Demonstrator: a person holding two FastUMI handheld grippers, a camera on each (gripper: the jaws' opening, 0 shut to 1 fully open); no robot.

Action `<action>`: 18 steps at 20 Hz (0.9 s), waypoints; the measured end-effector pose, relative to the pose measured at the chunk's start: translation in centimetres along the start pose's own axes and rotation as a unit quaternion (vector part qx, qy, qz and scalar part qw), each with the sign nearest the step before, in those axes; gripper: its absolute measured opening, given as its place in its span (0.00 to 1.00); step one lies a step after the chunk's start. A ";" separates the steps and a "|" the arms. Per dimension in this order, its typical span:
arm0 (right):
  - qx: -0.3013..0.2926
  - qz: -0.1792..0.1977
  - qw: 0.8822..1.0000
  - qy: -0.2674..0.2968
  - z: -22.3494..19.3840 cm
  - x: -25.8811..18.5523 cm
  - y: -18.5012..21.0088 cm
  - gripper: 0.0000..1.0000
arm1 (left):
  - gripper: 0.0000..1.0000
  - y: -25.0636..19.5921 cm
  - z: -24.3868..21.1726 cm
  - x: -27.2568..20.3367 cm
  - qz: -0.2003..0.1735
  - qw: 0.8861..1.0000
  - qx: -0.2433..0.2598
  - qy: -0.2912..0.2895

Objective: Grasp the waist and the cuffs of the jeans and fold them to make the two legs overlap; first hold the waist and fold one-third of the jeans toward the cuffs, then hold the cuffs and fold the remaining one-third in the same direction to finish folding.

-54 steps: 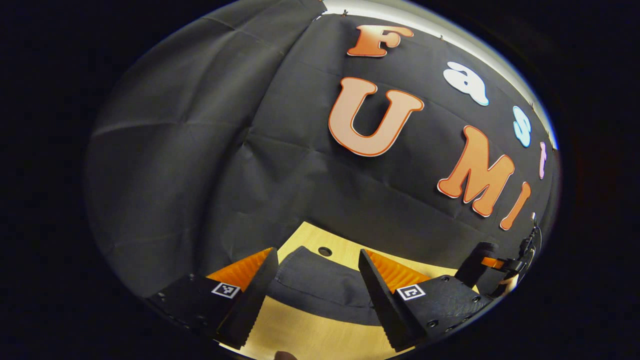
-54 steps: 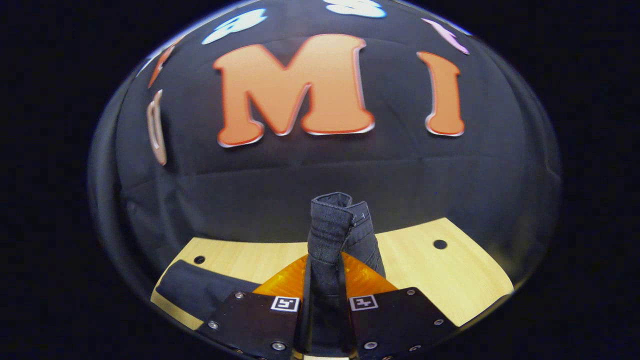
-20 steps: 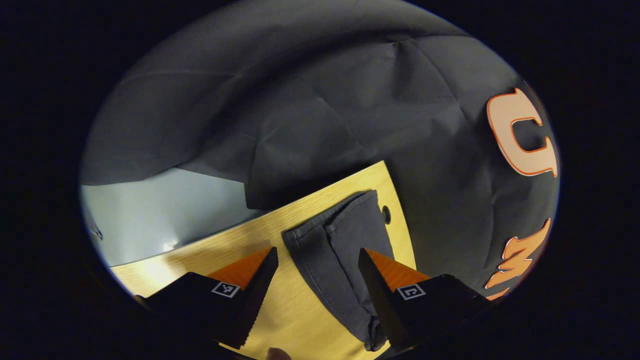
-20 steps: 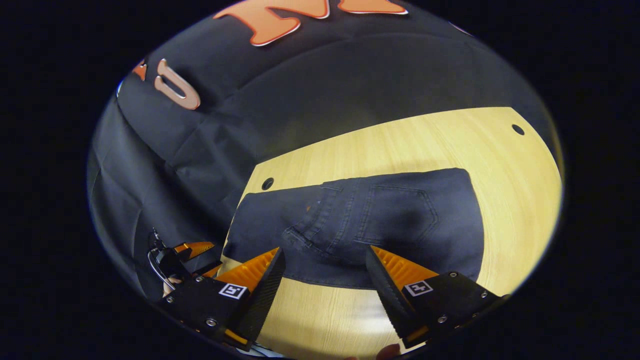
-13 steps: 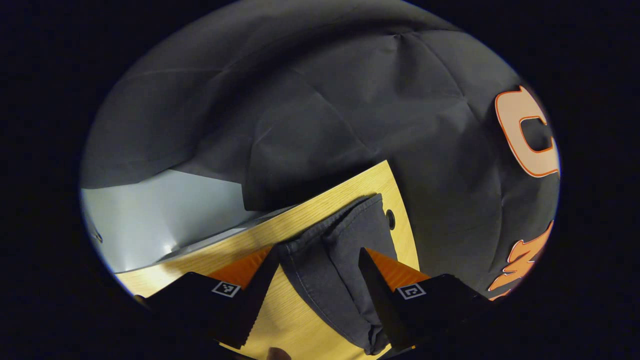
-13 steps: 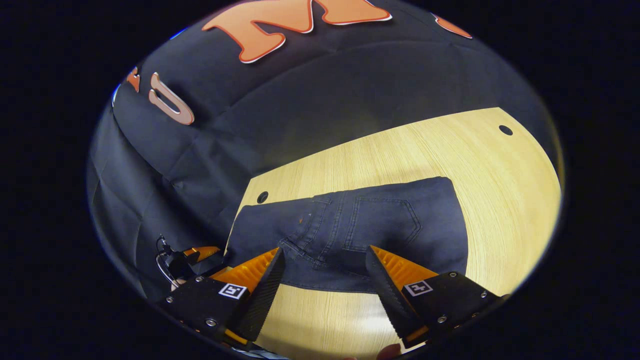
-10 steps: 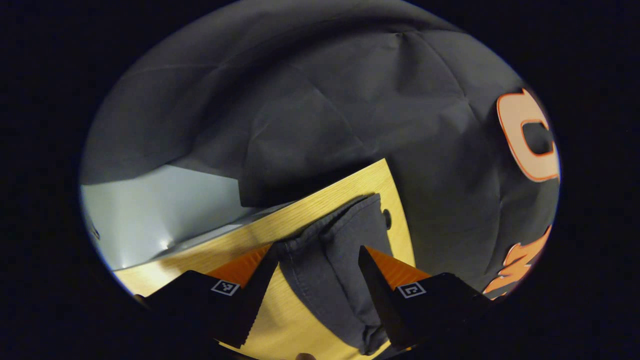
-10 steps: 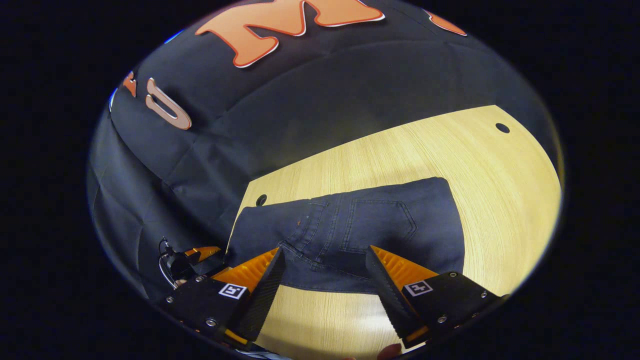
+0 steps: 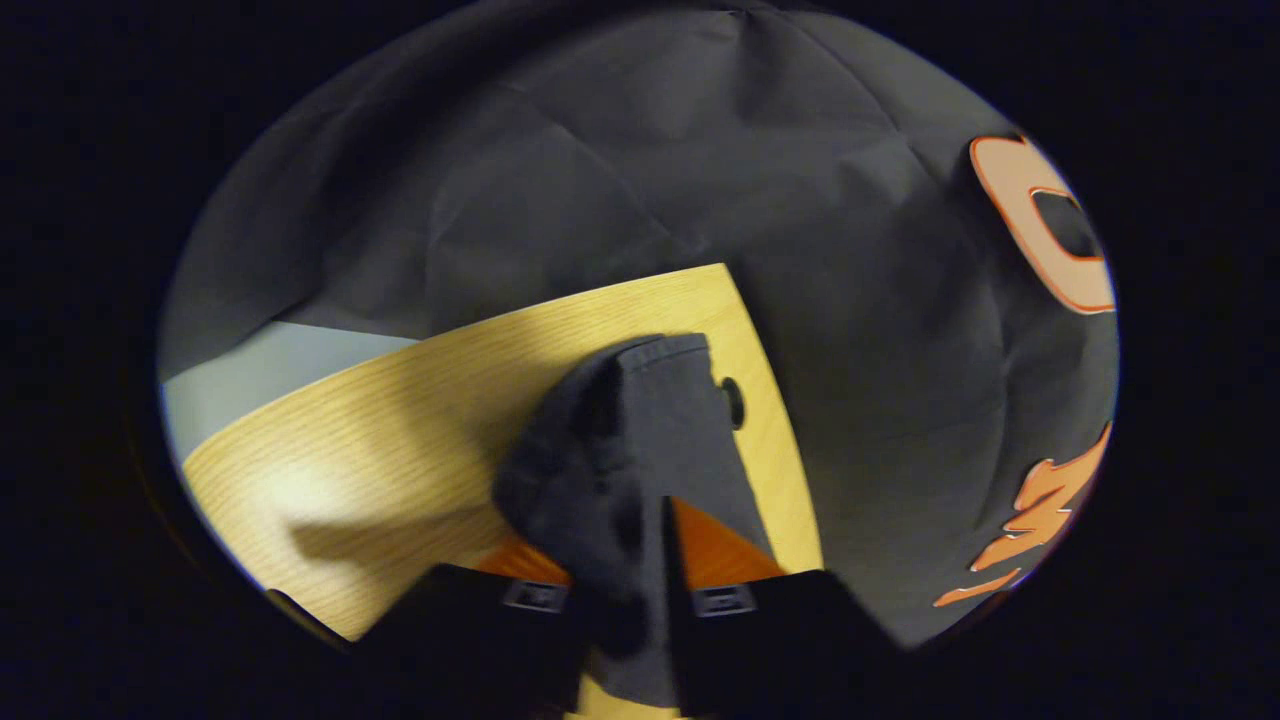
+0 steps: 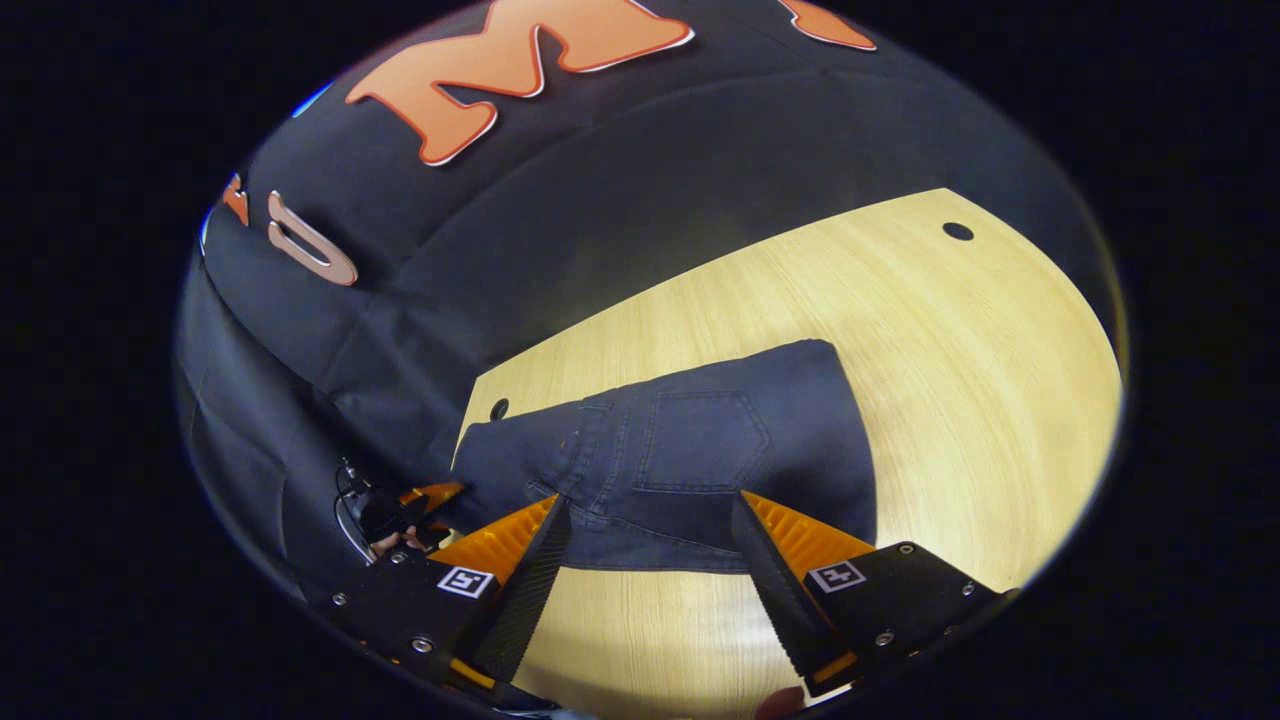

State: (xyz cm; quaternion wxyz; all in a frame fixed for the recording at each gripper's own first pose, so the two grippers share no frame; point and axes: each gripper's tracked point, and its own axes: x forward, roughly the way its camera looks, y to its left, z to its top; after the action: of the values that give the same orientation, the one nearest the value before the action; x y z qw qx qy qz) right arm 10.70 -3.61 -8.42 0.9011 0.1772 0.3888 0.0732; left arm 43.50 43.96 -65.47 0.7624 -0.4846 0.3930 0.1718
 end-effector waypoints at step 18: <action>-0.007 -0.013 0.993 -0.114 7.3 -9.6 -11.1 0.98 | 0.02 -28.9 -12.3 -13.6 -0.145 0.934 0.313 -0.093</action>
State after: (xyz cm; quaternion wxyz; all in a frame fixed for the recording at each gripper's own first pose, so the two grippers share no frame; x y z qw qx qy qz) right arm 9.35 -18.44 -1.52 0.9417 0.1725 0.2857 0.0433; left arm 48.18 21.26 -40.38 0.9249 -0.2553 0.2803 -0.0277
